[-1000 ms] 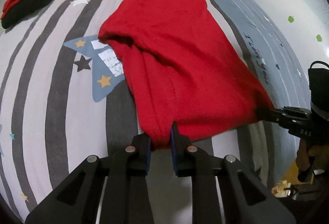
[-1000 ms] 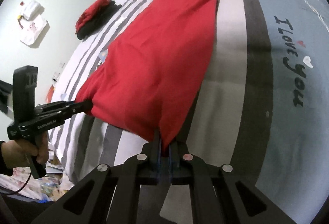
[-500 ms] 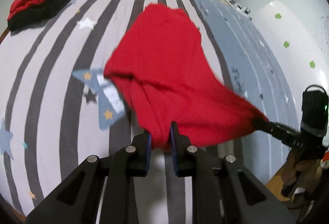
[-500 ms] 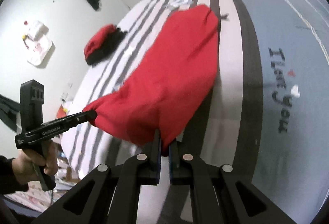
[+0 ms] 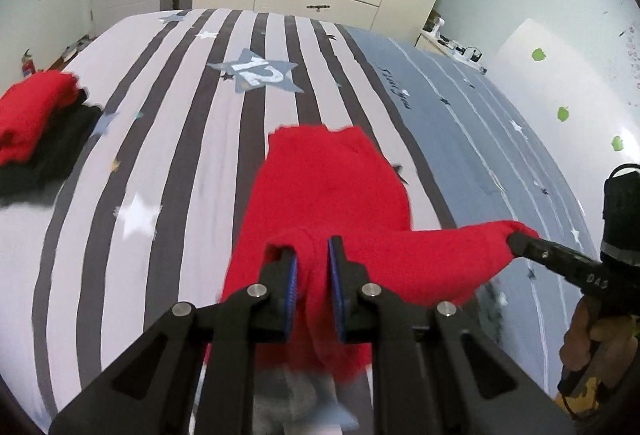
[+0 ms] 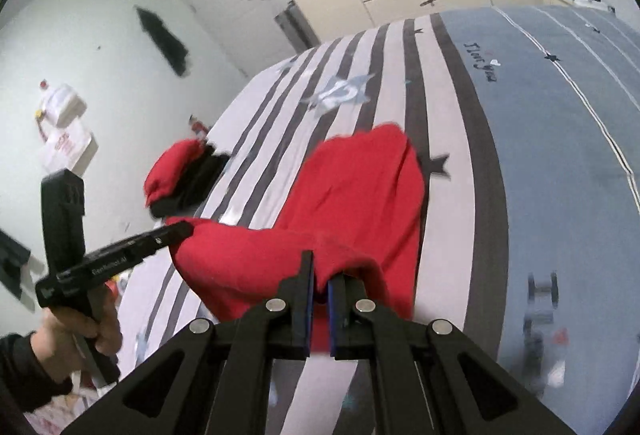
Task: Fold clothes
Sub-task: 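Grasp the folded garment end with the right tool while the left tool grasps beside it, then lift the garment end and fold it over toward the other end with both tools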
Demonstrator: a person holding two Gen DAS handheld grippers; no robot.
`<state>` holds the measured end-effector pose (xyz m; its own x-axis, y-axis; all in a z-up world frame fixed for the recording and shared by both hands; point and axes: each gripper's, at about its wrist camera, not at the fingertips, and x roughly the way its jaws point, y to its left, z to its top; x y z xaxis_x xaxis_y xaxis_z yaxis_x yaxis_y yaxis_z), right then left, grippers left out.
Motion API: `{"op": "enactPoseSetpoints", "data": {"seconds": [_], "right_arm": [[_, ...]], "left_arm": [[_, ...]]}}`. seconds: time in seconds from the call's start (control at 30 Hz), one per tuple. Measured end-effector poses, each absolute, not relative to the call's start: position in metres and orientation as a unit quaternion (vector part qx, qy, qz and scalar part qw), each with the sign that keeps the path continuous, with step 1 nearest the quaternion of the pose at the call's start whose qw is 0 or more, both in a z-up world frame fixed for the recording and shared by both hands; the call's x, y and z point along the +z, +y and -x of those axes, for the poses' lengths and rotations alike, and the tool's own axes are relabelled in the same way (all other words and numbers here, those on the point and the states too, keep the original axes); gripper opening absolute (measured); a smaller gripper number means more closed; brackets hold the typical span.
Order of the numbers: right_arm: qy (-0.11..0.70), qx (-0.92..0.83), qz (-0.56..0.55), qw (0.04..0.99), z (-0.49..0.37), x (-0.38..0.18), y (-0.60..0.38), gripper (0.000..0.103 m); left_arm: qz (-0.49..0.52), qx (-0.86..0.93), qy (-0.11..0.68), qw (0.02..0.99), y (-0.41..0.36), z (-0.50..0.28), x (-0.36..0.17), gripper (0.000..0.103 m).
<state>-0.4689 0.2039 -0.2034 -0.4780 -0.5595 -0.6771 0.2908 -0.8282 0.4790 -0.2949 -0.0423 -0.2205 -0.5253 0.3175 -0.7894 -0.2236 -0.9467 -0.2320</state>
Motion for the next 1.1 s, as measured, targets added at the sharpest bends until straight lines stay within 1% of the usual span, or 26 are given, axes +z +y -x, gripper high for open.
{"op": "enactPoseSetpoints", "data": {"seconds": [0.33,0.43,0.53,0.57,0.63,0.67,0.7,0.73,0.77,0.8,0.83,0.93,1.07,1.1], "right_arm": [[-0.196,-0.824,-0.481,0.228,0.6,-0.254,0.203,0.004],[-0.2,-0.819,-0.488,0.227,0.631,-0.263,0.2,0.005],[-0.207,-0.805,-0.507,0.228,0.659,-0.279,0.198,0.005],[-0.207,-0.801,-0.513,0.228,0.666,-0.284,0.198,0.008],[-0.207,-0.794,-0.523,0.231,0.675,-0.294,0.199,0.008],[-0.205,-0.79,-0.53,0.231,0.677,-0.297,0.201,0.013],[-0.208,-0.785,-0.535,0.231,0.676,-0.299,0.203,0.016],[-0.217,-0.782,-0.535,0.235,0.674,-0.301,0.207,0.019],[-0.226,-0.782,-0.529,0.239,0.669,-0.3,0.212,0.029],[-0.232,-0.785,-0.522,0.24,0.666,-0.3,0.217,0.035],[-0.236,-0.786,-0.518,0.241,0.662,-0.299,0.221,0.048],[-0.23,-0.796,-0.502,0.248,0.648,-0.294,0.226,0.049],[-0.178,-0.824,-0.475,0.251,0.632,-0.284,0.217,0.049],[-0.16,-0.831,-0.471,0.249,0.631,-0.283,0.211,0.049]], "left_arm": [[0.506,0.845,-0.082,0.155,-0.033,0.429,-0.272,0.012],[0.51,0.843,-0.068,0.156,-0.027,0.457,-0.281,0.012],[0.527,0.83,-0.088,0.156,-0.032,0.473,-0.294,0.013],[0.533,0.826,-0.096,0.156,-0.034,0.478,-0.299,0.013],[0.545,0.816,-0.111,0.156,-0.038,0.487,-0.308,0.019],[0.543,0.816,-0.121,0.158,-0.041,0.485,-0.309,0.021],[0.539,0.816,-0.134,0.161,-0.045,0.48,-0.308,0.028],[0.534,0.816,-0.145,0.164,-0.049,0.475,-0.307,0.048],[0.53,0.817,-0.156,0.168,-0.054,0.471,-0.306,0.062],[0.518,0.823,-0.164,0.168,-0.058,0.465,-0.303,0.078],[0.504,0.83,-0.17,0.167,-0.062,0.459,-0.299,0.079],[0.487,0.841,-0.158,0.176,-0.064,0.447,-0.292,0.079],[0.465,0.857,-0.107,0.197,-0.054,0.43,-0.294,0.079],[0.461,0.858,-0.092,0.204,-0.049,0.428,-0.295,0.078]]}}
